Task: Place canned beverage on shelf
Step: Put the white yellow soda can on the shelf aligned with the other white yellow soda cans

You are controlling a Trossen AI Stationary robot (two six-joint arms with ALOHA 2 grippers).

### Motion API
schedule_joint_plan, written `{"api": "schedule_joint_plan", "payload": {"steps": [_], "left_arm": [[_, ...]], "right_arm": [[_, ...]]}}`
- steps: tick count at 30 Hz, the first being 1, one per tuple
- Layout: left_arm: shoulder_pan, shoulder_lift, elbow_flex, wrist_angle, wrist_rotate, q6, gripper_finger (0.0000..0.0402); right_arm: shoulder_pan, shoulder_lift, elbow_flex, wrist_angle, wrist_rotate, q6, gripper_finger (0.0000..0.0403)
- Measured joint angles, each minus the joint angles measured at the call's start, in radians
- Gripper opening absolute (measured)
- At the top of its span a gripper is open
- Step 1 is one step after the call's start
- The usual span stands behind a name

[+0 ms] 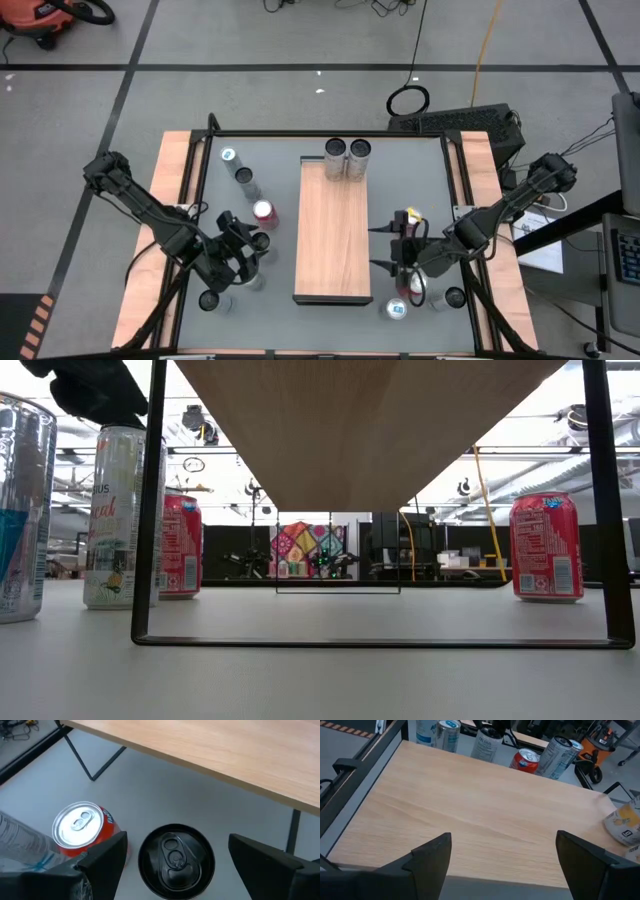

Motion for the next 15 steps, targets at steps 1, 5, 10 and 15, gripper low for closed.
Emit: {"api": "schedule_joint_plan", "payload": {"steps": [1,5,10,15], "left_arm": [[0.003,0.005,0.000,0.000,0.000,-0.012,0.0342],[0.007,0.033,0.000,0.000,0.013,-0.014,0.0342],[0.006,0.074,0.000,0.005,0.028,-0.032,0.0342],[0.022,0.113,0.000,0.002,0.033,-0.052,0.0342]], "right_arm": [[0.000,0.000,0.000,0.000,0.000,-0.001,0.0304],[0.000,0.000,0.000,0.000,0.000,-0.012,0.0304],[0.000,-0.001,0.000,0.003,0.000,-0.020,0.0304],[0.000,-0.001,0.000,0.003,0.000,-0.020,0.0304]]}}
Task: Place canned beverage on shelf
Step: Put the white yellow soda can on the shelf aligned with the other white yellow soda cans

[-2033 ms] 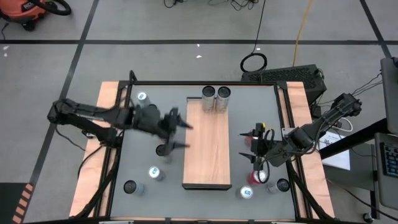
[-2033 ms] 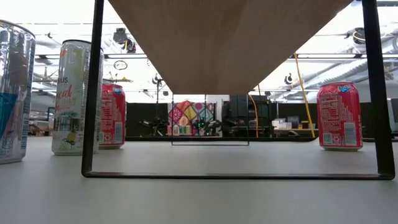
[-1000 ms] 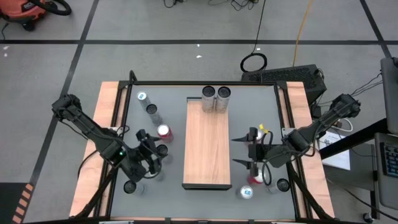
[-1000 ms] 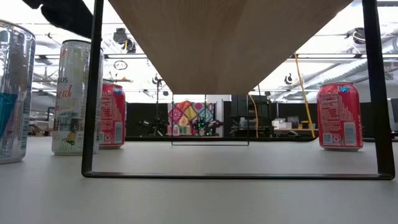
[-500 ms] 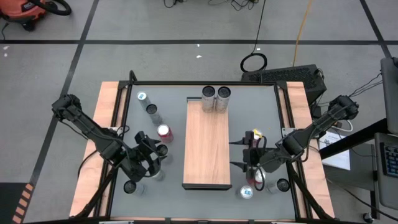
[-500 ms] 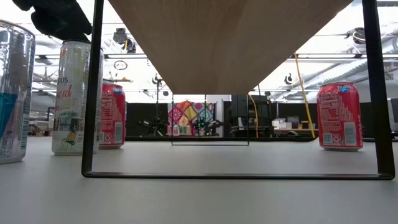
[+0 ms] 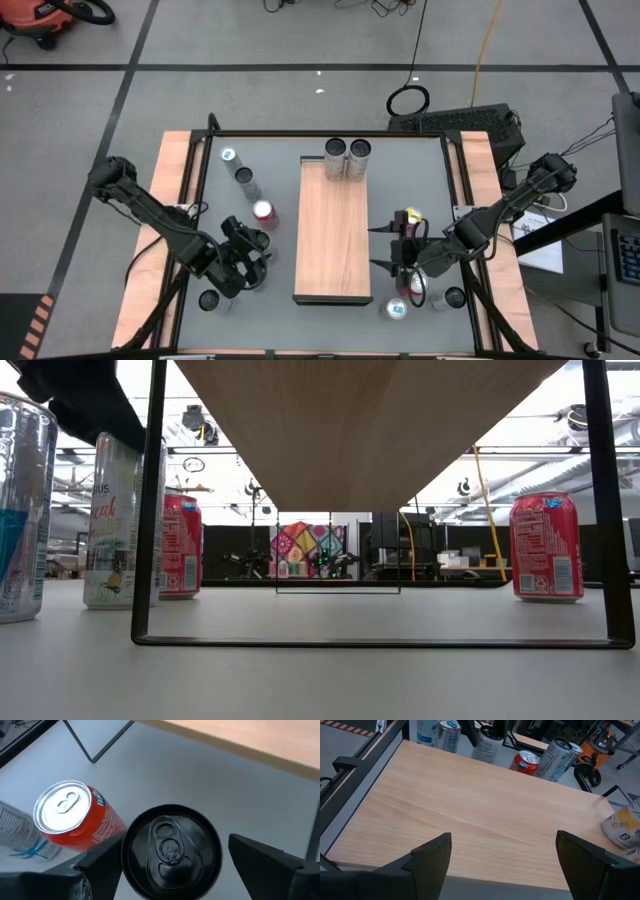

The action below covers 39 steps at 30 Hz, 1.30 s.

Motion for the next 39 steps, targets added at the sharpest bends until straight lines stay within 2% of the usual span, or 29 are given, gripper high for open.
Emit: {"api": "schedule_joint_plan", "payload": {"steps": [5,13,19,25,31,34,39], "left_arm": [[0.029,0.018,0.000,0.005,0.002,-0.001,0.0326],[0.054,0.016,0.001,0.008,0.035,0.002,0.0242],[0.064,0.012,0.058,-0.055,0.066,0.019,0.0238],[0.084,-0.015,0.203,-0.175,0.016,0.039,0.0238],[0.092,-0.018,0.404,-0.283,-0.050,0.063,0.0243],[0.092,-0.018,0.498,-0.300,-0.104,0.096,0.0244],[0.086,-0.018,0.625,-0.273,-0.223,0.236,0.0245]], "right_arm": [[0.000,0.000,0.000,0.002,0.000,0.001,0.0304],[0.000,0.000,0.000,0.005,0.000,0.024,0.0304],[0.000,0.000,0.000,0.035,0.000,0.034,0.0304],[0.000,0.021,0.001,0.171,0.001,-0.036,0.0304],[-0.001,0.113,0.001,0.383,0.010,-0.157,0.0304],[-0.001,0.167,0.001,0.521,0.047,-0.237,0.0304],[-0.010,0.259,0.001,0.766,0.151,-0.374,0.0307]]}}
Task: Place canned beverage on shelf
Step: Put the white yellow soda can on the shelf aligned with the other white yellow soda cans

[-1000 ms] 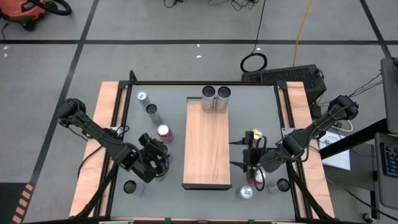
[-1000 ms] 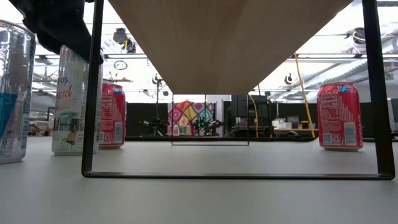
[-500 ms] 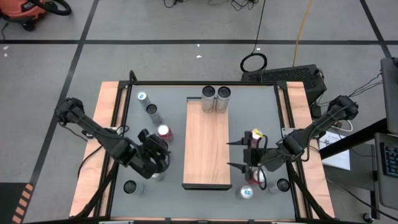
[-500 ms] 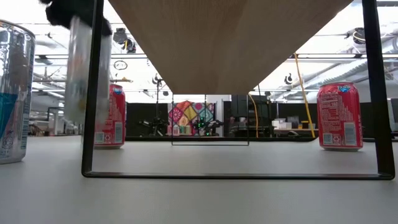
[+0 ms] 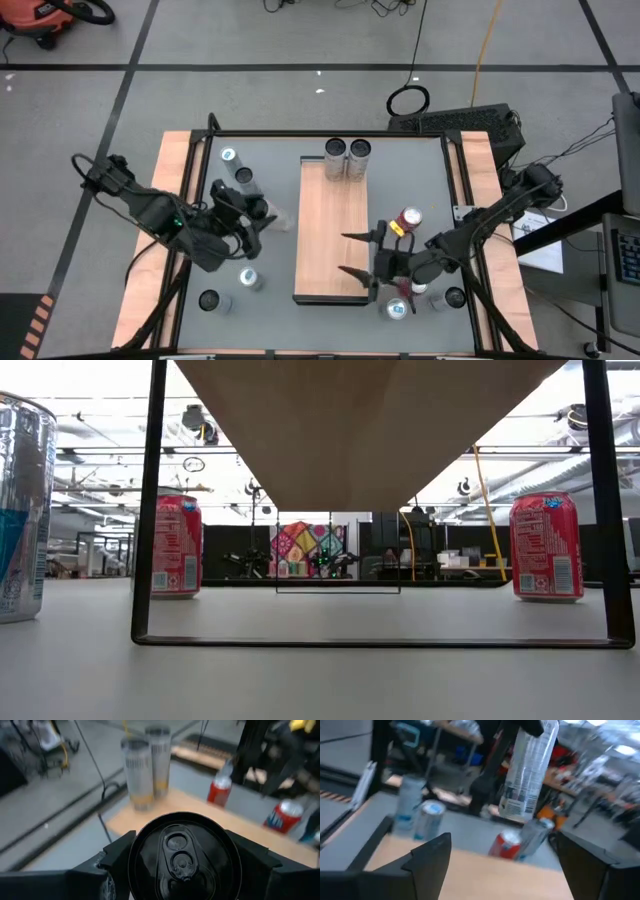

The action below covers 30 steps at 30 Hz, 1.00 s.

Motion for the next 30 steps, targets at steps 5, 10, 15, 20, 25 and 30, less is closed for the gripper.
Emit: {"api": "schedule_joint_plan", "payload": {"steps": [5,10,15,20,25,30], "left_arm": [[0.000,-0.001,0.028,0.130,-0.031,0.145,0.0246],[-0.001,0.017,0.029,0.297,-0.030,0.268,0.0246],[-0.001,0.051,0.028,0.420,-0.026,0.369,0.0247],[0.005,0.088,0.028,0.548,-0.024,0.457,0.0247],[0.020,0.123,0.028,0.649,0.008,0.526,0.0247],[0.044,0.149,0.028,0.685,0.015,0.532,0.0247]], "right_arm": [[-0.025,0.074,0.000,0.218,0.093,-0.182,0.0325],[-0.077,0.101,0.000,0.344,0.088,-0.238,0.0350],[-0.121,0.100,0.000,0.332,0.049,-0.218,0.0364],[-0.153,0.100,0.000,0.315,-0.069,-0.162,0.0366],[-0.170,0.100,0.000,0.330,-0.070,-0.174,0.0366],[-0.186,0.100,0.000,0.337,-0.073,-0.192,0.0360]]}}
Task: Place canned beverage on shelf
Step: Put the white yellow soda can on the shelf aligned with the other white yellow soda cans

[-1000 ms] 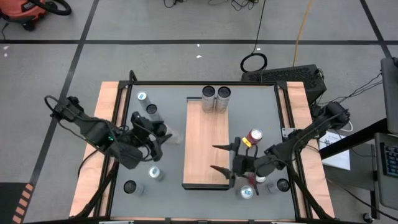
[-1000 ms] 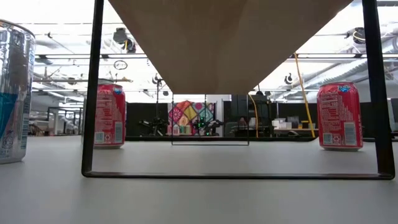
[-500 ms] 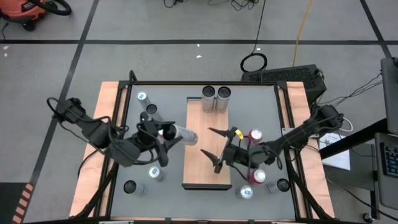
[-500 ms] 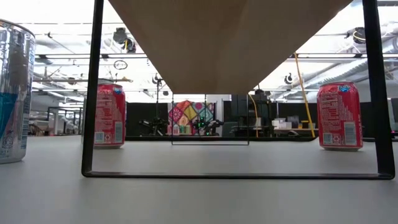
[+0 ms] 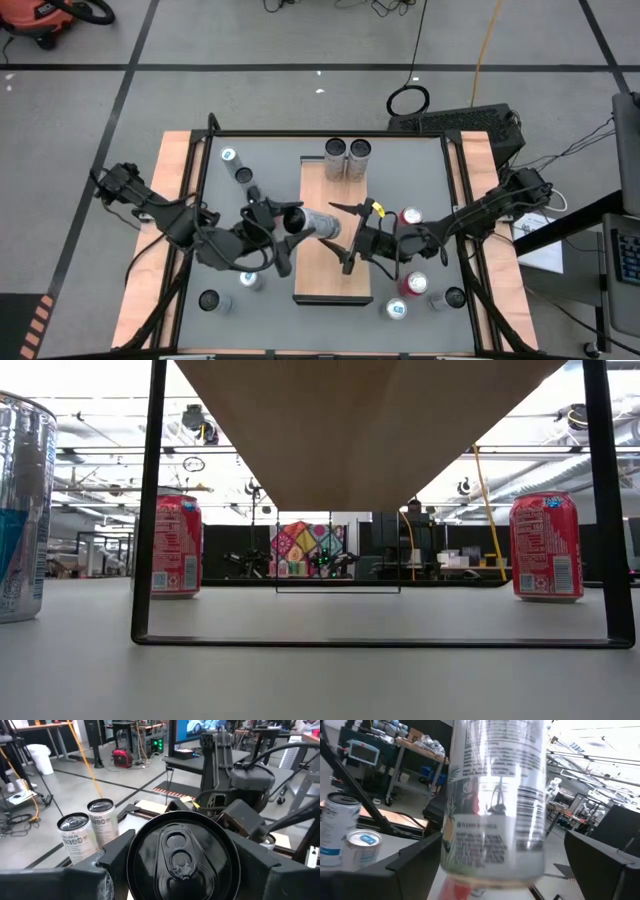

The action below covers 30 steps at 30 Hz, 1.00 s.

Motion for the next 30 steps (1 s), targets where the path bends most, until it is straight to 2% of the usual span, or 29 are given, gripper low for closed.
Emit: {"api": "schedule_joint_plan", "payload": {"steps": [7,17,20,23,30], "left_arm": [[0.023,0.033,0.000,0.029,0.005,-0.006,0.0247],[0.026,0.033,-0.001,0.037,0.015,-0.005,0.0247],[0.026,0.033,-0.001,0.034,0.013,-0.003,0.0253],[0.026,0.032,-0.001,0.034,0.023,0.015,0.0279],[0.018,0.029,0.000,0.040,0.071,0.068,0.0368]], "right_arm": [[-0.010,0.000,0.000,-0.006,-0.001,-0.005,0.0330],[-0.010,0.000,0.000,-0.015,-0.001,-0.005,0.0218],[-0.010,0.000,0.000,-0.016,0.003,-0.007,0.0199],[-0.006,0.000,0.000,-0.016,0.002,-0.008,0.0200],[0.018,-0.001,-0.002,-0.029,0.002,-0.006,0.0223]]}}
